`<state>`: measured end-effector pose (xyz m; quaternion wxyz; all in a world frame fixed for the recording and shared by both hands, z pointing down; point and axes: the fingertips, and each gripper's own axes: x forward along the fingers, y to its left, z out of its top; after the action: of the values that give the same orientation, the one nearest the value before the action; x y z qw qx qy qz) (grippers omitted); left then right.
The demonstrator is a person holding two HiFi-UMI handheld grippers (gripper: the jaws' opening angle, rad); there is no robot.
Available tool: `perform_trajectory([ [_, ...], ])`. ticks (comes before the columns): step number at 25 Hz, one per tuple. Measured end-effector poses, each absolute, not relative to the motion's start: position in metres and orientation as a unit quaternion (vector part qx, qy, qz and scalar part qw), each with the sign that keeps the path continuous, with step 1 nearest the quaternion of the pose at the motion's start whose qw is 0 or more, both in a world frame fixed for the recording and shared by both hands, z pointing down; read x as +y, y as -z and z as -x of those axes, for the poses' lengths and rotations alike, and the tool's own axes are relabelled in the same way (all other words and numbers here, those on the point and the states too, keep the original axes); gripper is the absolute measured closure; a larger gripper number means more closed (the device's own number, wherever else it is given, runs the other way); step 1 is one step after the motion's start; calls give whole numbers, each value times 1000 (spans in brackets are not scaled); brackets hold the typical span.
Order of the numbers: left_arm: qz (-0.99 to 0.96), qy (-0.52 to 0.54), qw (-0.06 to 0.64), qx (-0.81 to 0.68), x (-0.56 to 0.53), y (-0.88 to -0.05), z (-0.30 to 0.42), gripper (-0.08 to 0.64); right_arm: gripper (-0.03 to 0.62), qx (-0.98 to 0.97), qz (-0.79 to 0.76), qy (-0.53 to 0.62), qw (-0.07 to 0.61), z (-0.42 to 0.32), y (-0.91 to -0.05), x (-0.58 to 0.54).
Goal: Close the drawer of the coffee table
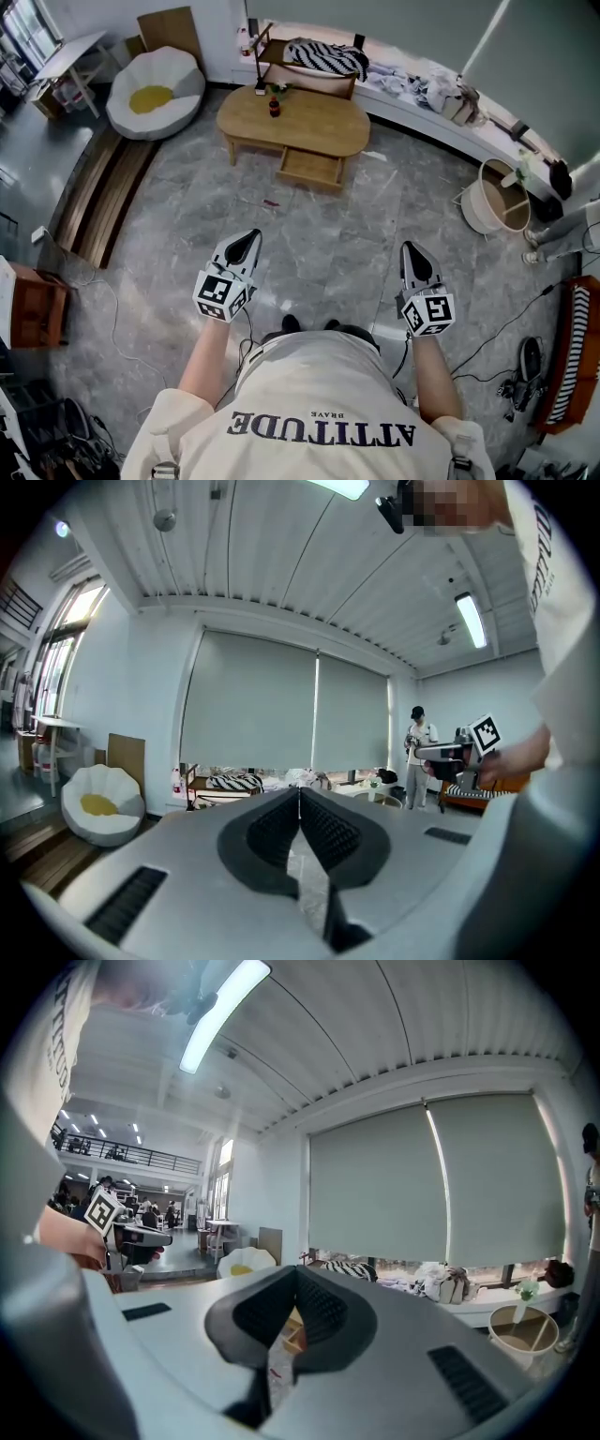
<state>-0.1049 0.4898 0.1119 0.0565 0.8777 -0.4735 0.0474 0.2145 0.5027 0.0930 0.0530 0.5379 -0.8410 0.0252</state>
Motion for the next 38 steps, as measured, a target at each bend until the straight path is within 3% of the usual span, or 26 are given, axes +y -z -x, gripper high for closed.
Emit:
perform_trajectory([
  [21, -884, -59, 65, -460, 454, -126, 138, 540, 578, -837, -544, -40, 36, -179, -101, 479],
  [38, -865, -65, 75, -491, 339, -131, 131, 540, 578, -857, -511, -56, 41, -183, -117, 332],
])
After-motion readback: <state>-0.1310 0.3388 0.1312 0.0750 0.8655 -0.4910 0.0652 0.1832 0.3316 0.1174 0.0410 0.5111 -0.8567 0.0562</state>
